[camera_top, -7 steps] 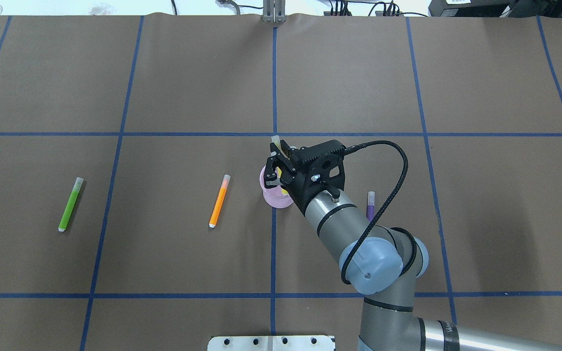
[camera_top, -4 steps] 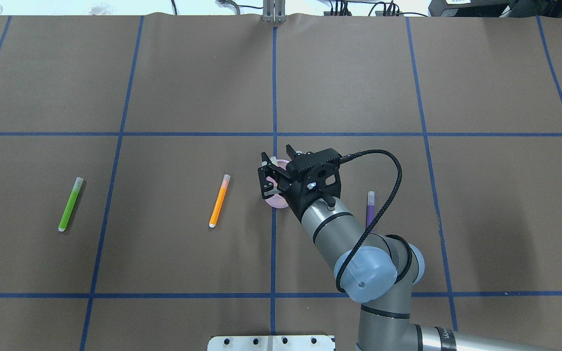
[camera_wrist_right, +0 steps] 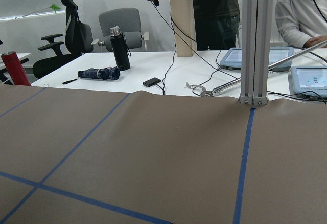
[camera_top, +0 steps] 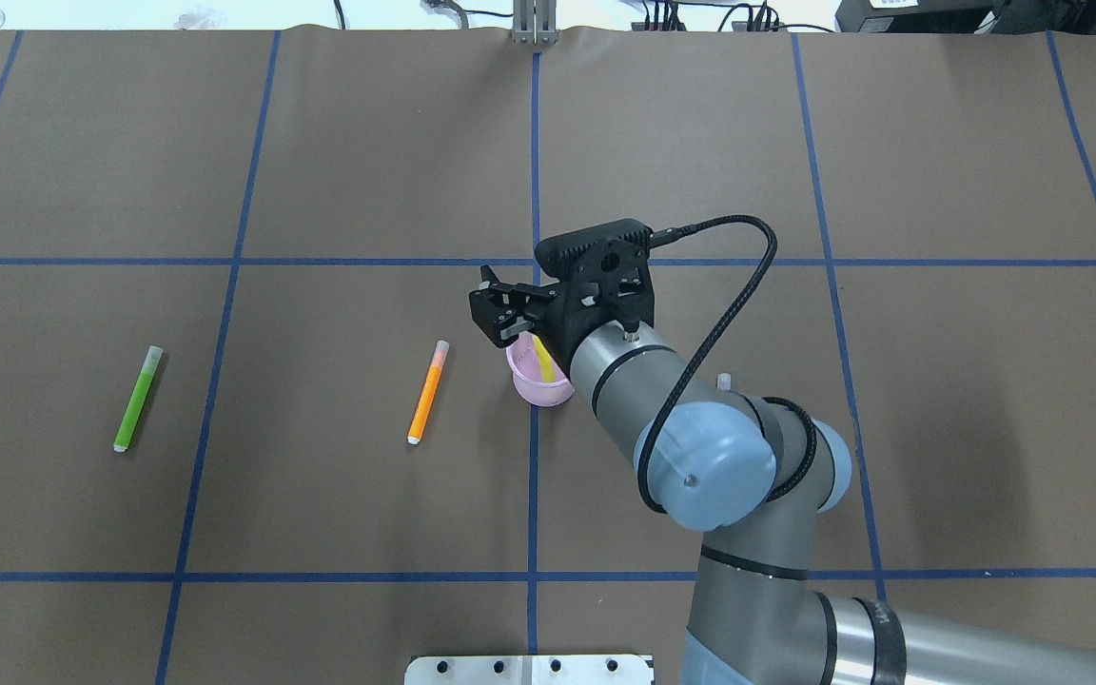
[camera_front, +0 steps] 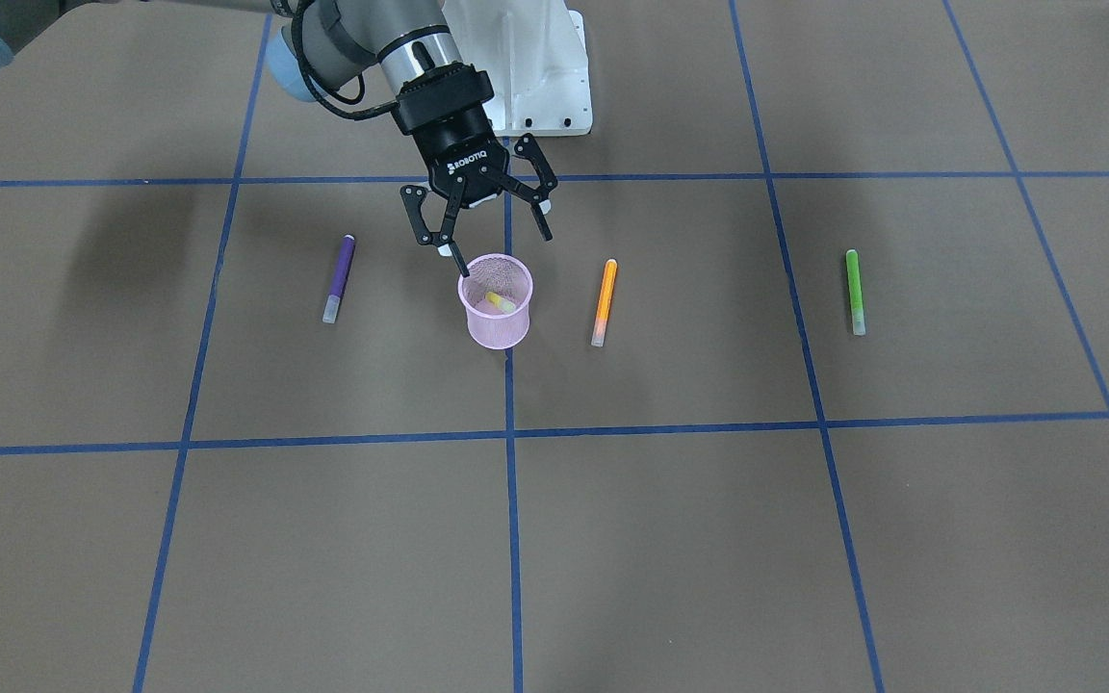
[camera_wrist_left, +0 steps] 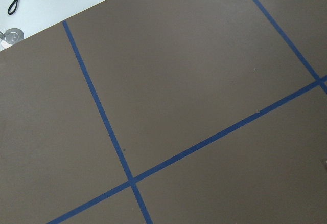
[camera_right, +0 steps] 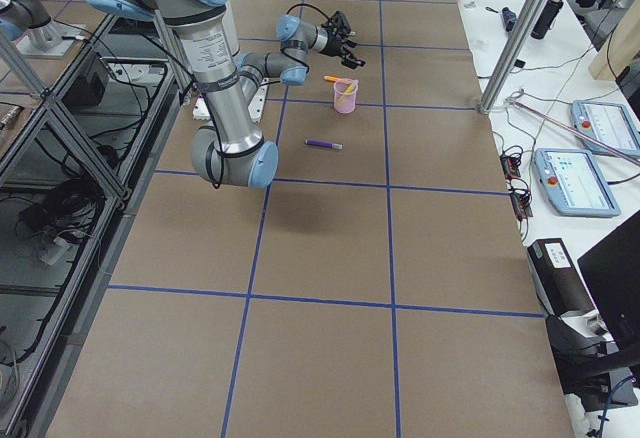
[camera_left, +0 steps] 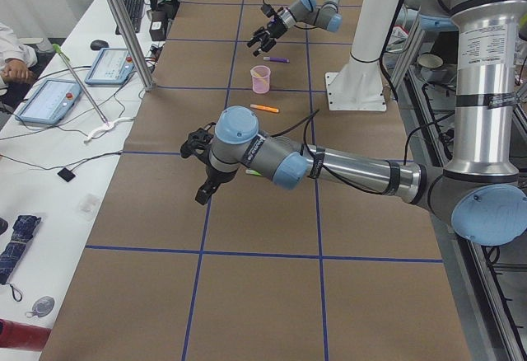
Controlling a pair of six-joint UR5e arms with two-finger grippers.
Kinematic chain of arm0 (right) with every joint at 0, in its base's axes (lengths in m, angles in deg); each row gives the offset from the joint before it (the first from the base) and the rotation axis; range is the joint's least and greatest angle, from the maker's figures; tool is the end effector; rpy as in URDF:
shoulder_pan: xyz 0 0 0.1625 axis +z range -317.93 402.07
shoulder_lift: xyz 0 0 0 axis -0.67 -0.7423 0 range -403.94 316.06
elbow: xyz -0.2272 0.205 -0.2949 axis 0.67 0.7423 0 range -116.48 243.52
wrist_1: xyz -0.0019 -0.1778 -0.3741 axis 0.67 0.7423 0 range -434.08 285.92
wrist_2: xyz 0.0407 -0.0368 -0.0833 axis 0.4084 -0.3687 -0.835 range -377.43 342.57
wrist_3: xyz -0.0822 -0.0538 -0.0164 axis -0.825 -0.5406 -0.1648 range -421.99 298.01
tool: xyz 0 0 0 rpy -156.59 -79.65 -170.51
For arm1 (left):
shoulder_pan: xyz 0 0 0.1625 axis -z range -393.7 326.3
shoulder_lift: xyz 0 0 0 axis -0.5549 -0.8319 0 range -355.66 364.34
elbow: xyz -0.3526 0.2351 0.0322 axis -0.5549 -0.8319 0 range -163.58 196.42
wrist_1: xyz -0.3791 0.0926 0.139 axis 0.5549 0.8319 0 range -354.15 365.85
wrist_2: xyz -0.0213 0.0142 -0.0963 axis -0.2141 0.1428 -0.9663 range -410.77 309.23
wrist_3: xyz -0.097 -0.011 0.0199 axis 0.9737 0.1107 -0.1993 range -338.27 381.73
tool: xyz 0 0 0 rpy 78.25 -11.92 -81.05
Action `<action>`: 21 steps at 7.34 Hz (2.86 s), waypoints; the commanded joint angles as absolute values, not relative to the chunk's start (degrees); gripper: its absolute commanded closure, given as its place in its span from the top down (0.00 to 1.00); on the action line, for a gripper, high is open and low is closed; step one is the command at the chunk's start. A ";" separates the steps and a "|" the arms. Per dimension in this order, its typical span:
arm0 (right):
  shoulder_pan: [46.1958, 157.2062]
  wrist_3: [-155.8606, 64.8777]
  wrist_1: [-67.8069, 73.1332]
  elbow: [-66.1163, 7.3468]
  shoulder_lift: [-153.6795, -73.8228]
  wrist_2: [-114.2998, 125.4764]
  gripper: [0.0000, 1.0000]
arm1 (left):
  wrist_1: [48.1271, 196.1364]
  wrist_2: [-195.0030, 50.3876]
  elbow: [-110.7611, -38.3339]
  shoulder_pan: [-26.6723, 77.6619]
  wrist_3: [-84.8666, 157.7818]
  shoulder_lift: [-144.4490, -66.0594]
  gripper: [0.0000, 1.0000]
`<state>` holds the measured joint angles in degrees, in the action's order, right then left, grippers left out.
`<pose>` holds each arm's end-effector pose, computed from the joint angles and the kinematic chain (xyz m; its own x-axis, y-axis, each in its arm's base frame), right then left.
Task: Collect pens into pen holder
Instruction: 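Raise the right arm away while the left arm reaches toward the green marker, then grasp the green marker with the left gripper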
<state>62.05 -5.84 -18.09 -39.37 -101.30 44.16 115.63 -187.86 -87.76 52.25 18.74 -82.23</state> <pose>-0.5098 -0.3777 0.1583 0.5539 -0.3199 0.7687 -0.5199 0.5883 0.6194 -0.0264 -0.4833 0.5215 0.6489 0.4634 -0.6035 -0.0946 0.8361 0.5403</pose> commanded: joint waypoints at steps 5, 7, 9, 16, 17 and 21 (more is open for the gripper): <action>91.31 -2.83 7.17 -40.54 -102.04 93.47 0.99 | 125.47 -182.30 -87.55 35.33 46.03 -81.97 1.00; 102.05 -16.39 9.76 -41.76 -106.67 104.86 1.00 | 131.68 -171.94 -87.55 24.72 60.50 -82.06 1.00; 110.50 -30.36 9.85 -42.04 -113.17 111.83 1.00 | 132.24 -165.67 -87.03 15.73 67.33 -82.84 1.00; 114.67 -38.17 9.76 -42.12 -117.42 114.14 1.00 | 132.33 -165.30 -79.20 12.09 66.82 -89.18 0.69; 114.67 -38.17 9.68 -42.12 -117.51 114.05 1.00 | 132.33 -165.30 -79.20 12.00 66.81 -89.18 0.67; 114.67 -38.17 9.59 -42.21 -117.51 113.88 1.00 | 137.07 -165.38 -79.47 11.65 66.99 -85.14 0.62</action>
<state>114.66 -38.17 9.62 -42.15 -117.48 113.98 135.44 -165.35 -79.39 11.74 66.85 -86.41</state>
